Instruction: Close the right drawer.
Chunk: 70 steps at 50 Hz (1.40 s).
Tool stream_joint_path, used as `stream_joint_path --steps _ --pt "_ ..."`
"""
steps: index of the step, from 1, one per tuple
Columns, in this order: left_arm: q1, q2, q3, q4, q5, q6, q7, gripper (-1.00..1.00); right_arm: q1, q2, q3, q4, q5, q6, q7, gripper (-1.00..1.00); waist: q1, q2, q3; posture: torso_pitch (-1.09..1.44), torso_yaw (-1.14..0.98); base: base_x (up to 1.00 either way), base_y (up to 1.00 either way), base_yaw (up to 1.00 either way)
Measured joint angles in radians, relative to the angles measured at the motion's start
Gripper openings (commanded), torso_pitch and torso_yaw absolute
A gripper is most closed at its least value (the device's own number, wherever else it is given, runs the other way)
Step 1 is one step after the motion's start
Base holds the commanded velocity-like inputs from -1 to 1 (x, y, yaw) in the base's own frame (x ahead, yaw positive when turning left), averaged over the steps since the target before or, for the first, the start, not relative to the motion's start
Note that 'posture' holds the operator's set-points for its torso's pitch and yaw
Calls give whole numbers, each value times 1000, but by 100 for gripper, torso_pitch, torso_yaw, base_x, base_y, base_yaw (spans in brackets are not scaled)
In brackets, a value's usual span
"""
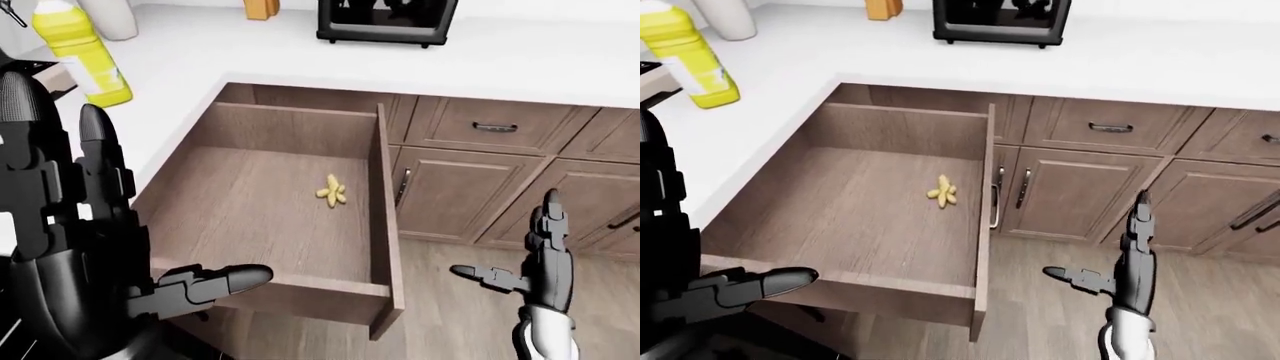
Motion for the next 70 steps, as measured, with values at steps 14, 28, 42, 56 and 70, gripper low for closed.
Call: stream_joint_path --steps 14,28,42,56,70 --pt "-1 -1 0 -1 0 2 0 100 -58 -11 133 102 -55 26 8 100 5 -4 -11 0 0 0 0 0" --pt "5 -4 1 -2 0 -4 -2 100 -119 -41 189 329 -99 -40 -3 100 5 -3 -11 0 0 0 0 0" --pt "9 -8 3 -2 -1 -9 -7 100 -148 -38 253 331 -167 -11 20 100 6 -5 -8 0 0 0 0 0" --pt "1 3 -5 -1 -1 0 2 100 -148 -28 297 331 -208 24 127 100 6 -4 -5 0 0 0 0 0" --pt "9 0 -7 -2 0 -5 3 100 -141 -12 316 246 -257 92 194 100 5 -1 -8 0 0 0 0 0"
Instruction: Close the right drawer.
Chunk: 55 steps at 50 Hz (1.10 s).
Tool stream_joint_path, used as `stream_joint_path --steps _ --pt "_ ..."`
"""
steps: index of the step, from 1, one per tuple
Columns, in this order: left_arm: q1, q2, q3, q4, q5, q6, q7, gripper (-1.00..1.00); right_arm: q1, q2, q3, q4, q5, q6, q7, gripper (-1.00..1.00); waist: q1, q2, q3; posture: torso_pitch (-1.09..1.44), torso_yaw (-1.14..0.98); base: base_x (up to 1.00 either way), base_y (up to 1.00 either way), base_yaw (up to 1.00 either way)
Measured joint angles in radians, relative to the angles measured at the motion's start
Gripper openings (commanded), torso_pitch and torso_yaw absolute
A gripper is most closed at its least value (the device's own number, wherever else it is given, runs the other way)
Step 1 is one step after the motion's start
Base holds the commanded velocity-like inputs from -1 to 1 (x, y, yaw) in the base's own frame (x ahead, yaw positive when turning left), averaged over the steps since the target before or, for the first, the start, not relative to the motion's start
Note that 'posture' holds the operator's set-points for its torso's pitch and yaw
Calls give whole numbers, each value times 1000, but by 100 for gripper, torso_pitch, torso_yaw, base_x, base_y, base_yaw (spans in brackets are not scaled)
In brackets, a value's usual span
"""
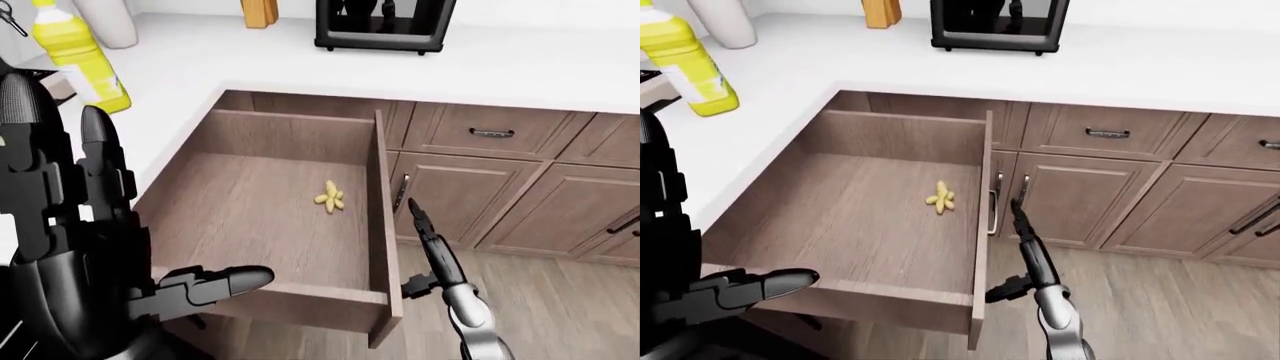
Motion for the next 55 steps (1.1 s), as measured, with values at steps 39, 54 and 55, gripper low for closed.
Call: stream_joint_path --steps 39,54,55 --pt "-3 0 0 0 0 2 -1 100 -61 14 44 -8 -77 52 52 100 -8 0 -6 0 0 0 0 0" --pt "-10 4 4 1 -4 8 2 100 -96 23 67 12 -108 61 66 100 -10 -1 -6 0 0 0 0 0" --pt "-8 3 5 0 -4 8 2 100 -98 24 69 13 -110 62 67 100 -10 -1 -6 0 0 0 0 0"
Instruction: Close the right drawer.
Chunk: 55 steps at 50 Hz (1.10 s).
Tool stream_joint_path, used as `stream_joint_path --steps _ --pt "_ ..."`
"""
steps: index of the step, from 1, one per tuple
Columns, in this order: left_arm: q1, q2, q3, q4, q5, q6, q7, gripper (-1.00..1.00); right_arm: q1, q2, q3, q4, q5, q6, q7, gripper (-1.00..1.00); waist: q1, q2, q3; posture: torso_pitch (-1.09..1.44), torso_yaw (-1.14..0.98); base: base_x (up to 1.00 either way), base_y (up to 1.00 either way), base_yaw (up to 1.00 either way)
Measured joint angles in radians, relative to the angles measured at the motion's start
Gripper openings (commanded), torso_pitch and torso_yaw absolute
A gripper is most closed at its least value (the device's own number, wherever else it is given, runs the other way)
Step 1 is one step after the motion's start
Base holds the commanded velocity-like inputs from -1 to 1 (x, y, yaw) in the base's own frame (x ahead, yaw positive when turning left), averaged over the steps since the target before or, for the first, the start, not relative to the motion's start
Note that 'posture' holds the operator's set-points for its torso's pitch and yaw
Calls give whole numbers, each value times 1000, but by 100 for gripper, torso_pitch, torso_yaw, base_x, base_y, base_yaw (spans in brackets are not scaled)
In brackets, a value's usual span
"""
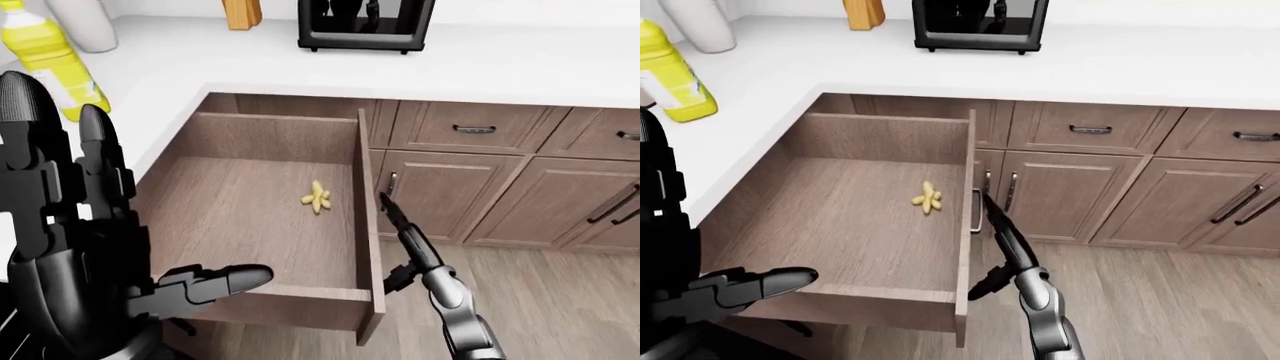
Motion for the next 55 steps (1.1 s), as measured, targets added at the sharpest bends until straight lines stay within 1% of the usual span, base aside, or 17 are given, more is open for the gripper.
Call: stream_joint_path --steps 9,12,23,35,47,55 --pt "0 -4 -3 0 3 0 -2 100 -33 9 19 41 -15 -18 3 100 0 -2 -2 0 0 0 0 0" --pt "0 -2 -5 1 4 1 -1 100 -53 12 24 81 -12 -47 -3 100 0 -2 -5 0 0 0 0 0" --pt "8 -10 1 0 2 -7 -6 100 -76 32 48 106 -35 -63 0 100 3 -3 -9 0 0 0 0 0" --pt "12 -29 17 1 0 -15 -28 100 -92 57 74 96 -64 -32 16 100 4 -1 -6 0 0 0 0 0" --pt "1 -6 11 0 -7 -4 -7 100 -123 64 77 108 -94 -10 37 100 1 1 -4 0 0 0 0 0" --pt "2 -3 10 -1 -9 -3 -1 100 -126 72 78 84 -115 16 63 100 -1 2 -4 0 0 0 0 0"
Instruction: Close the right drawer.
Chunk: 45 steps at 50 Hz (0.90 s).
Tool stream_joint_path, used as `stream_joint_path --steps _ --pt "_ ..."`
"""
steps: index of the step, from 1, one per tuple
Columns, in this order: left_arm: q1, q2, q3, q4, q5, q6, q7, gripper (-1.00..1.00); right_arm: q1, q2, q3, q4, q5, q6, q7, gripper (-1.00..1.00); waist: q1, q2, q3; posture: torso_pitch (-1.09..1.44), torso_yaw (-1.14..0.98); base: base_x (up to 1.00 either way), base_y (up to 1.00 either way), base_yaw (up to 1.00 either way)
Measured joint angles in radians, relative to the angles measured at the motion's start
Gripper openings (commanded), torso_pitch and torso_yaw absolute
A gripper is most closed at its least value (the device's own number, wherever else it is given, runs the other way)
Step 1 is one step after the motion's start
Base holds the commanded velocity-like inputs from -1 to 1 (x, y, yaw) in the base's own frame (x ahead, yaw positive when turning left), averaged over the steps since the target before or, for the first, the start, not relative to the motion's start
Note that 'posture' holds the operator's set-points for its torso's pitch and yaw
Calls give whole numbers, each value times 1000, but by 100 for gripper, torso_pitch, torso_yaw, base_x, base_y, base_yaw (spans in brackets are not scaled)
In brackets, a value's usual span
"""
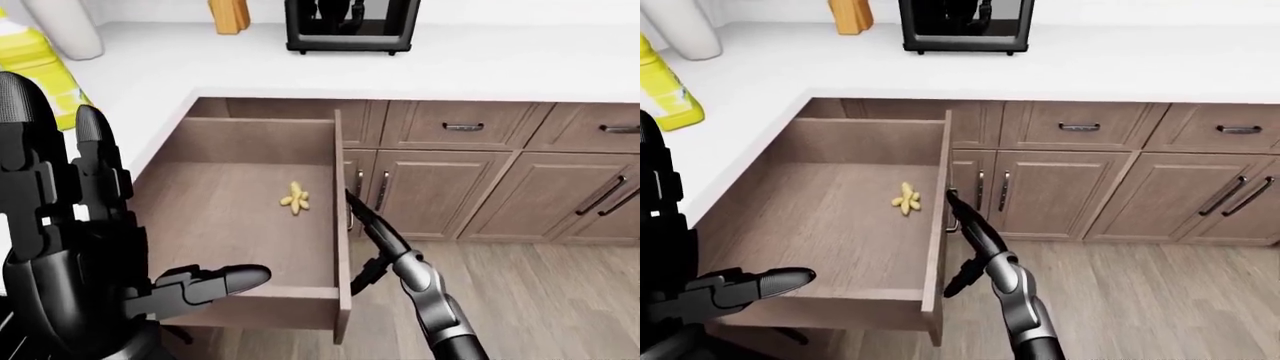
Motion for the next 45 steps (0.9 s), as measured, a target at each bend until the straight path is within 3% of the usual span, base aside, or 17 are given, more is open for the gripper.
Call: stream_joint_path --steps 17,45 --pt "-6 11 0 1 -7 9 8 100 -65 37 35 47 -37 1 55 100 -5 2 5 0 0 0 0 0" --pt "-8 11 8 -1 -12 10 9 100 -234 111 69 316 -80 -91 25 100 -1 5 3 0 0 0 0 0"
